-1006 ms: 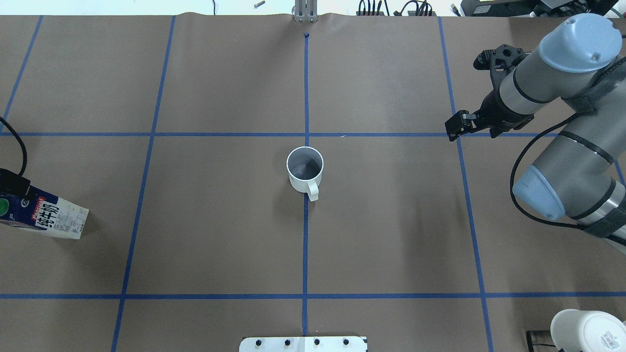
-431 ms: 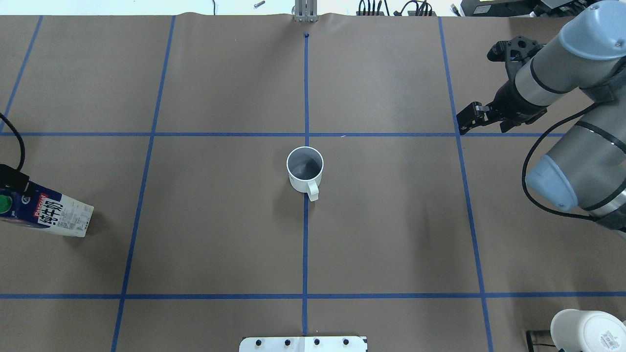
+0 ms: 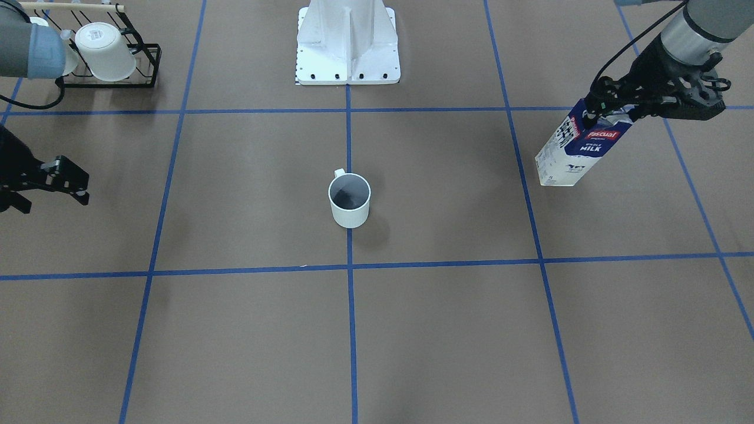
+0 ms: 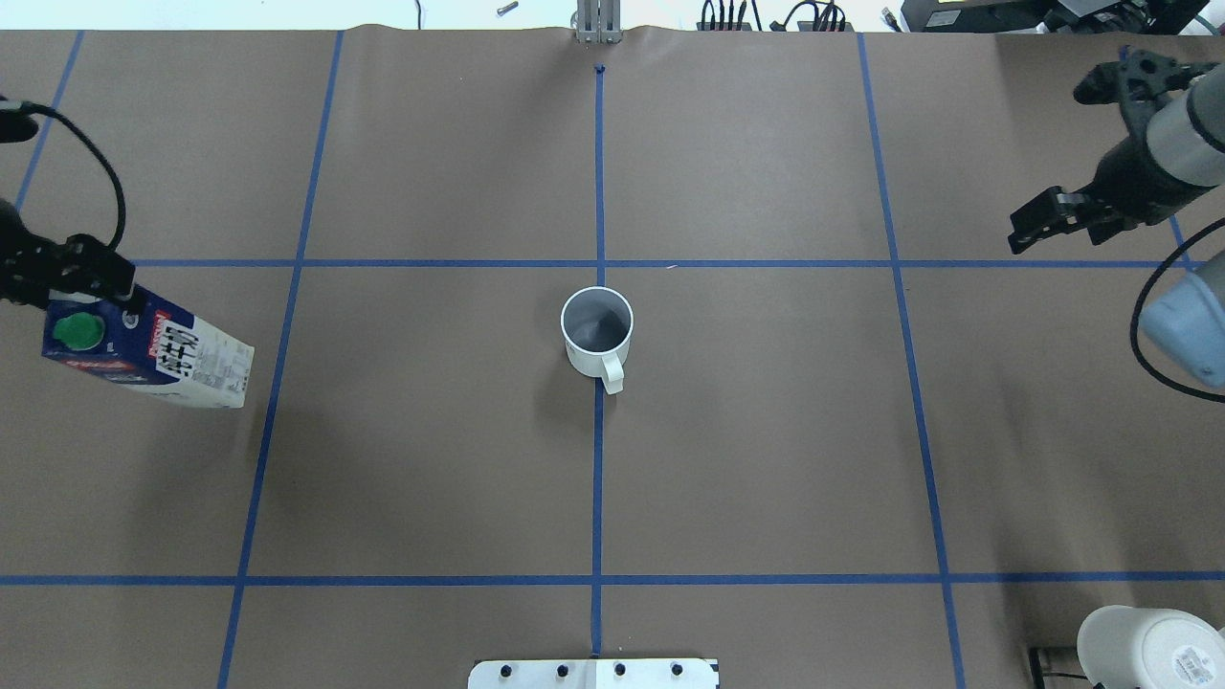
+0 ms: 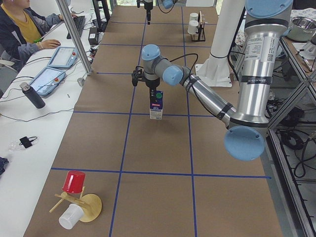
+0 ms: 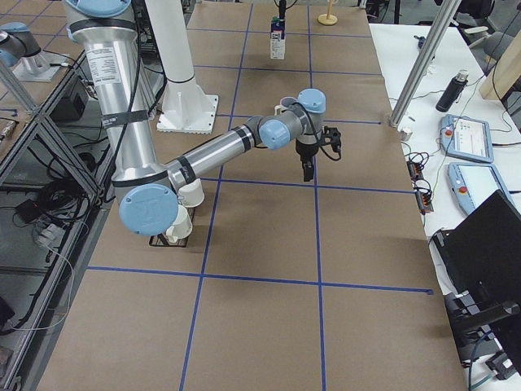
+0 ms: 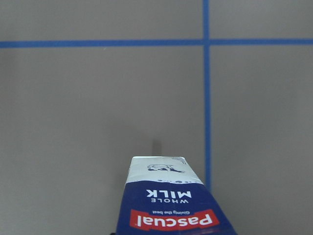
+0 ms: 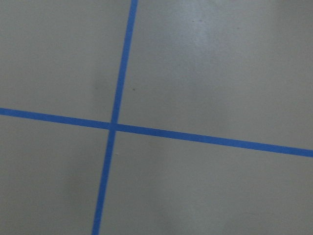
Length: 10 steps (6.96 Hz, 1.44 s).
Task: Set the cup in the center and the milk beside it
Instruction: 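Carry the milk carton with the left gripper beside the mug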
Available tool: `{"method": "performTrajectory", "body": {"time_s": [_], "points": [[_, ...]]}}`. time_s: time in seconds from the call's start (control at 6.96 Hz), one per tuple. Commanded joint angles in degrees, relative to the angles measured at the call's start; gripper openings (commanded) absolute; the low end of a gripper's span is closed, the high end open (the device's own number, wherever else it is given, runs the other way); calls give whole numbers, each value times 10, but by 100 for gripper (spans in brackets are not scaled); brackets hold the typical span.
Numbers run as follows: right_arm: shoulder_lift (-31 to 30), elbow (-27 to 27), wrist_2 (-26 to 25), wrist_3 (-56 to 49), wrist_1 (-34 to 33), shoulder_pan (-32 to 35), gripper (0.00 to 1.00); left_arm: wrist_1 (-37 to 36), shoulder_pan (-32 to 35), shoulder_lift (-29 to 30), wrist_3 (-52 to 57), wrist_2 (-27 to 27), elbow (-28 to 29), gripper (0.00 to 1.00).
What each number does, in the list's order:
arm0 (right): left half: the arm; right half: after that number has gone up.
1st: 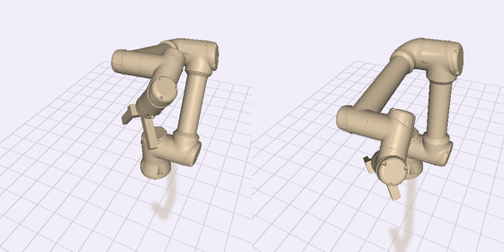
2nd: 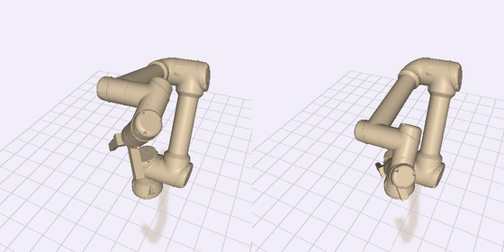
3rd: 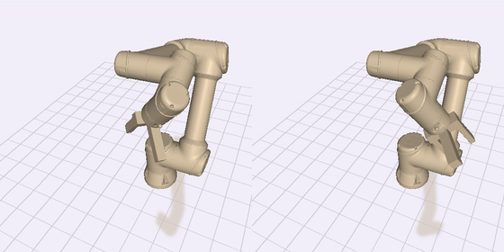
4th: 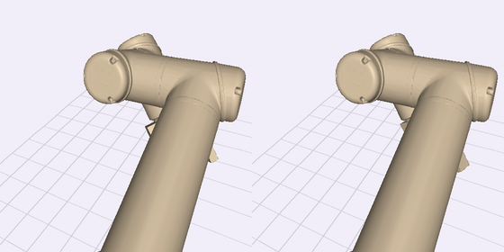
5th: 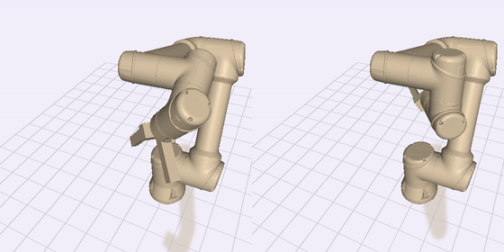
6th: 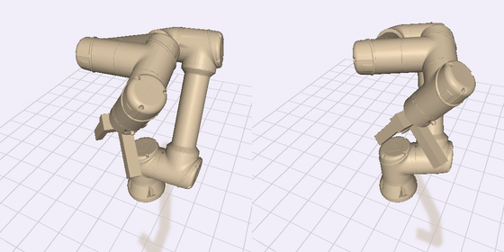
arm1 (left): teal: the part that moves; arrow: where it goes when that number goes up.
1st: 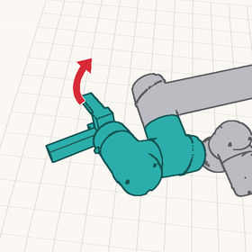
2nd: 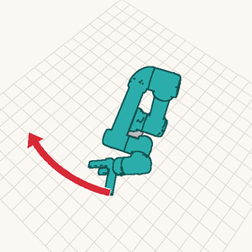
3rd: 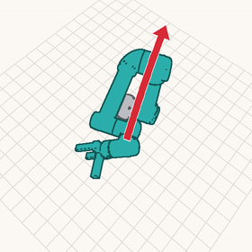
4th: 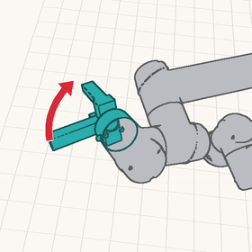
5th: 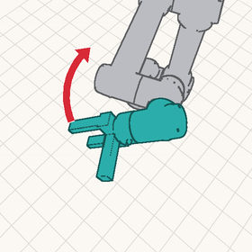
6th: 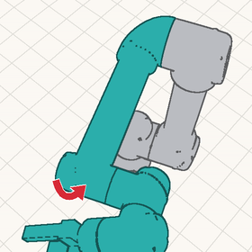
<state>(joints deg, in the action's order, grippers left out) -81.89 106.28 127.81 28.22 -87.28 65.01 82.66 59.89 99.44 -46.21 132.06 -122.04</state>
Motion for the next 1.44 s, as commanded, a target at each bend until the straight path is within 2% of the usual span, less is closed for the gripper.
{"method": "performTrajectory", "body": {"time_s": [0.0, 0.29, 0.72, 1.01, 1.15, 1.29], "points": [[-62, -3, 10, -117, -3, 72, 100, -82, -36, 179, -92, -8, 66, 27], [-104, -4, 10, -162, -2, 100, 100, -80, -97, 249, -144, -66, 131, 27], [-120, -20, 9, -201, -1, 121, 100, -80, -120, 361, -184, -68, 231, 28], [-120, -22, 9, -201, 0, 122, 100, -77, -136, 394, -186, -73, 270, 31], [-120, -22, 9, -201, 0, 123, 100, -69, -149, 399, -186, -97, 282, 31], [-121, -22, 9, -201, 0, 124, 100, -39, -153, 400, -196, -99, 298, 31]]}}
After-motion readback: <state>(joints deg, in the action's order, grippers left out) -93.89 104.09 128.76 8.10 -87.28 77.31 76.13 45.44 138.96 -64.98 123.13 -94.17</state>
